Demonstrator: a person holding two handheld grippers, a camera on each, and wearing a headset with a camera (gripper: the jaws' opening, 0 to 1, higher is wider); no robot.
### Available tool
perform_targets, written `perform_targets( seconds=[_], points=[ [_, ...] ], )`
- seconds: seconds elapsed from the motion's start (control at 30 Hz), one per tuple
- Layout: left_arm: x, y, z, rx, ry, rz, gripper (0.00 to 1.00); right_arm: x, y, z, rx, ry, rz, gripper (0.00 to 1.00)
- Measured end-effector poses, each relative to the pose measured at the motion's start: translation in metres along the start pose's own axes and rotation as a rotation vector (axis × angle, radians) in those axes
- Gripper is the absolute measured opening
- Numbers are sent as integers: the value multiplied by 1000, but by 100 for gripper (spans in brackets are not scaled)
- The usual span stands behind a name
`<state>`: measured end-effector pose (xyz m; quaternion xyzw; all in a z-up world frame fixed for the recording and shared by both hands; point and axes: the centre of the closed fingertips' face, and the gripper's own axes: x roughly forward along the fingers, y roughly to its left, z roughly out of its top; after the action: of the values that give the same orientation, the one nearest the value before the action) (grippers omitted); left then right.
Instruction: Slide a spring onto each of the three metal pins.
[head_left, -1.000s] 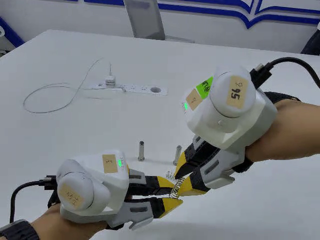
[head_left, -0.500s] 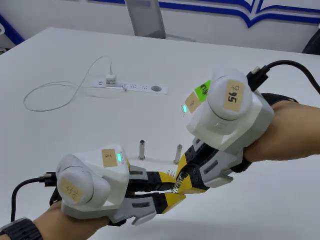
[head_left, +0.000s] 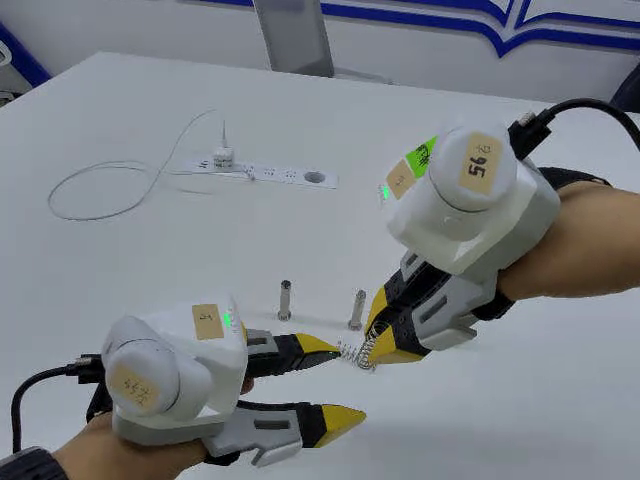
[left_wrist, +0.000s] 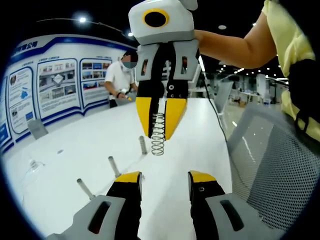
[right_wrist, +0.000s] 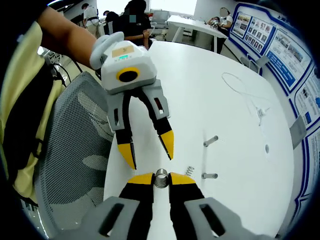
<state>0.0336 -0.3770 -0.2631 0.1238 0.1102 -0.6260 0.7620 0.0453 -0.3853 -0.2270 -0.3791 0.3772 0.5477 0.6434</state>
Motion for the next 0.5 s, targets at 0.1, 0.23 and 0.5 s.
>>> perform_targets(
  seconds=[0.1, 0.23, 0.5],
  points=[
    [-4, 4, -4, -26, 2, 21, 45, -4, -10, -5, 12, 10, -16, 12],
    [-10, 9, -9, -47, 6, 46, 52, -8, -27, -12, 29, 31, -45, 12],
    [-18, 14, -14, -79, 10, 79, 59, -5, -62, -20, 75, 49, -87, 12]
  ],
)
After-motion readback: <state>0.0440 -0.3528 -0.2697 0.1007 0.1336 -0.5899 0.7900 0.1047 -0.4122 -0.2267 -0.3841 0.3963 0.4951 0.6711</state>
